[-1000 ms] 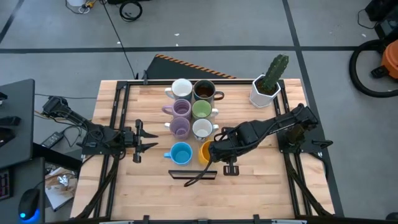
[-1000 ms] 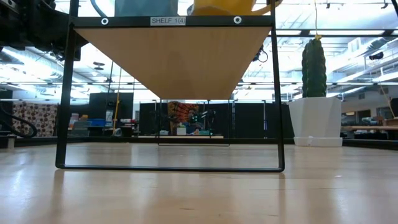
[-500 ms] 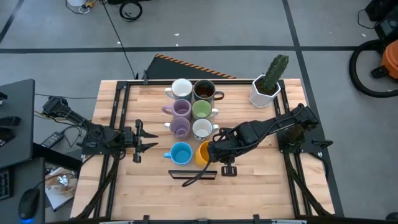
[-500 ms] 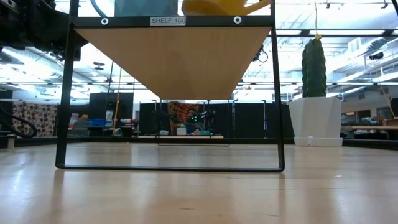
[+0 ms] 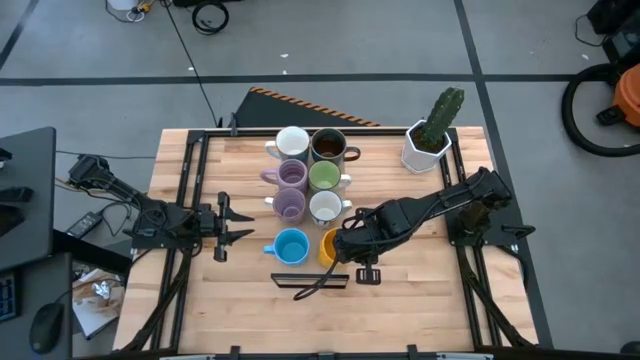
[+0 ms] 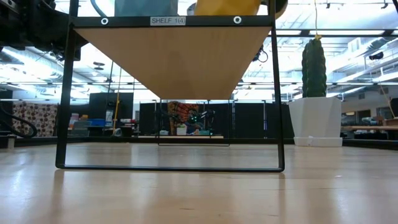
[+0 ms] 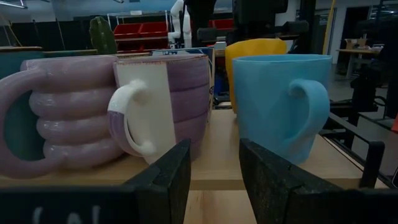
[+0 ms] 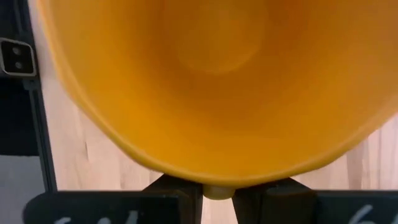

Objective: Place coffee mugs
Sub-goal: Put the yellow mug on the shelf, then return to Home Position

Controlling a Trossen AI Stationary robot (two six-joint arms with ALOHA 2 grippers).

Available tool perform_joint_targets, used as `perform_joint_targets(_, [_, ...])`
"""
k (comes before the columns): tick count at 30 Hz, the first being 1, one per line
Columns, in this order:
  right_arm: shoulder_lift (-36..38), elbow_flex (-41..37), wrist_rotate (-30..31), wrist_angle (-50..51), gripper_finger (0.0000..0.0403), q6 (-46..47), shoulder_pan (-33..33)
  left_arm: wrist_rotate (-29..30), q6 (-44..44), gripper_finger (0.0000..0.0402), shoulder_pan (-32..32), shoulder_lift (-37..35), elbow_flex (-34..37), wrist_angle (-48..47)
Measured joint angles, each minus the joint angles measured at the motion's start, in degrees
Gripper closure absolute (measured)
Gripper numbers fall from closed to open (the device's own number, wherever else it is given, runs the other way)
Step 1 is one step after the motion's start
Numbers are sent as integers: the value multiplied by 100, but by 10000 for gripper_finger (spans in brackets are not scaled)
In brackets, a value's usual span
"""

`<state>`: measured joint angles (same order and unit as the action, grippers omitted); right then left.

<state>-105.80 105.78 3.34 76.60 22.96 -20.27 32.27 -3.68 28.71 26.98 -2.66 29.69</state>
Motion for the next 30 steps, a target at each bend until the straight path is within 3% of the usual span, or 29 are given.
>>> perform_joint_targets(18, [20,-4,-234,-161,264,294,15,-6,0,260,2,0,0,-2])
perform_joint_targets(24, [149,-4,-45,-49,236,254,-14,-101,-4,260,2,-2,0,0])
perform_joint_targets(30, [349,-4,646,401,191,389,-162,-103,40,260,2,-4,-86,3])
